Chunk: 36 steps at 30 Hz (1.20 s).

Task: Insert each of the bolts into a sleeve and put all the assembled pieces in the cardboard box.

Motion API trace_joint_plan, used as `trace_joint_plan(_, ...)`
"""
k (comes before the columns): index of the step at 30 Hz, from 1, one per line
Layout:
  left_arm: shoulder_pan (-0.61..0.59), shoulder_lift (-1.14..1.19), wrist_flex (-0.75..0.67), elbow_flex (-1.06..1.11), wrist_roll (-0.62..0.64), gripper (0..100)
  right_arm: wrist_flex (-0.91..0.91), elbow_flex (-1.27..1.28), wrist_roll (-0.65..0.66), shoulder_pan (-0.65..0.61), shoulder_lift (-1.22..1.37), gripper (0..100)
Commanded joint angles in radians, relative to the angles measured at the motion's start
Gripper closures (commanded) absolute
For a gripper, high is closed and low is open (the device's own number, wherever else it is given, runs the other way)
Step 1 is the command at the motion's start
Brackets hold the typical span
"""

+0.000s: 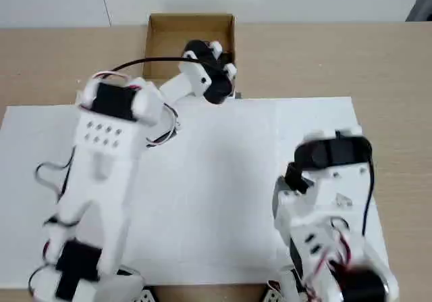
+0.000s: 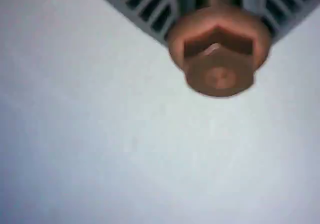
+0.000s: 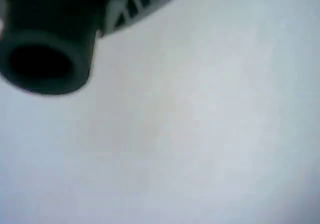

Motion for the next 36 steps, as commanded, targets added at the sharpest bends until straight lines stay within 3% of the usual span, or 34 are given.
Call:
trace_joint_plan(1, 0.005, -0.160, -0.020, -0.030, 0.098, 100, 0.058, -0.048, 0.068, 0.002, -0.093, 99.6)
trace_joint_plan(10, 0.006, -0.502, -0.163, 0.280, 0.382, 100, 0.021, 0.066, 0.158, -0.001, -0.268, 99.6)
trace_joint_plan(19, -0.011, -1.111, -0.445, 0.854, 0.440, 100, -0.056, 0.198, 0.163, -0.004, -0.334, 99.6)
trace_joint_plan(23, -0.075, -1.332, -0.516, 1.049, 0.506, 100, -0.153, 0.269, 0.163, -0.004, -0.335, 99.6)
trace_joint_plan(28, -0.155, -1.453, -0.539, 1.173, 0.608, 100, -0.288, 0.399, 0.161, -0.033, -0.335, 99.6)
trace_joint_plan(36, -0.153, -1.593, -0.660, 1.331, 0.770, 100, -0.507, 0.582, 0.164, -0.211, -0.335, 99.6)
